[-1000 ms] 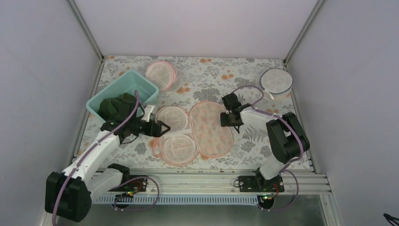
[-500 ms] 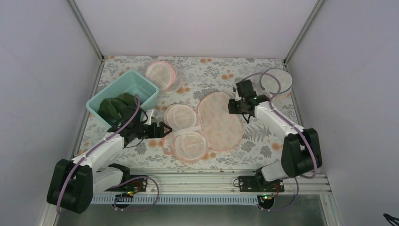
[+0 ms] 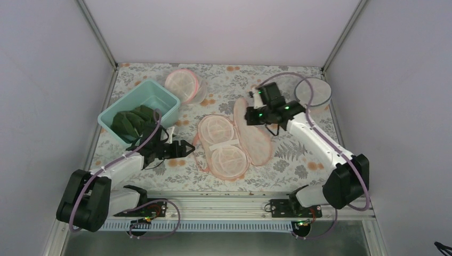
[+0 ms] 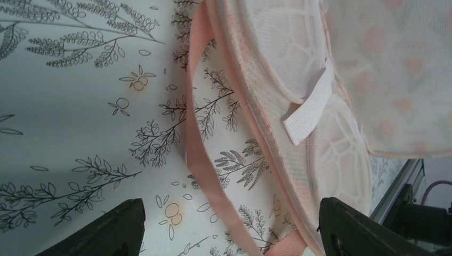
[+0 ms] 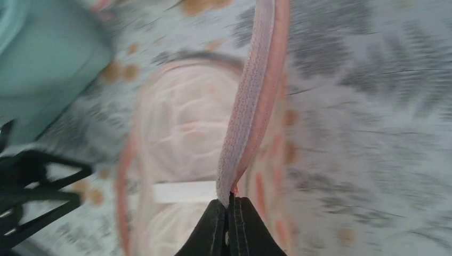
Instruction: Unzip the laundry bag and remove the bra
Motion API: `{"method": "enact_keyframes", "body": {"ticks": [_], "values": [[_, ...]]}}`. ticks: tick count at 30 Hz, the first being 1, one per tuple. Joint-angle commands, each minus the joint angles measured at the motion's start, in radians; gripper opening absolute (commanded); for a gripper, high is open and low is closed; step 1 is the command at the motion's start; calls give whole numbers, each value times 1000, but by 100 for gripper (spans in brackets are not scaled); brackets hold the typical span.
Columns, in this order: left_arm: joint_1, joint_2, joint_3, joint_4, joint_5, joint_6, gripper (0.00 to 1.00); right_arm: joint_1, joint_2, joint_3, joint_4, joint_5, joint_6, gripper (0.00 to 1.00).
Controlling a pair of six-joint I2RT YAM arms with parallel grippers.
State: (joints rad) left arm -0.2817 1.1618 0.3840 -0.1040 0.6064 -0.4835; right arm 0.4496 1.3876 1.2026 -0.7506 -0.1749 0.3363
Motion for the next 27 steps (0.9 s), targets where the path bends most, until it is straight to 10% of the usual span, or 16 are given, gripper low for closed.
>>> {"method": "enact_keyframes", "body": {"ticks": [1,13,16,17,18,27], "values": [[-1,16,-41,101,28,-27,76,166,26,-12,128,-57,172,4],[-4,41,-105,245,41,-38,56,441,263,-70,451,-42,333,7],[0,19,-92,236,39,-38,56,464,320,-31,478,-158,241,48],[3,9,-84,220,33,-31,56,476,325,-1,456,-176,183,87],[5,-4,-77,201,28,-20,56,487,321,28,433,-177,125,98],[82,-189,16,83,60,84,57,255,-28,-107,501,-85,-61,100]]}}
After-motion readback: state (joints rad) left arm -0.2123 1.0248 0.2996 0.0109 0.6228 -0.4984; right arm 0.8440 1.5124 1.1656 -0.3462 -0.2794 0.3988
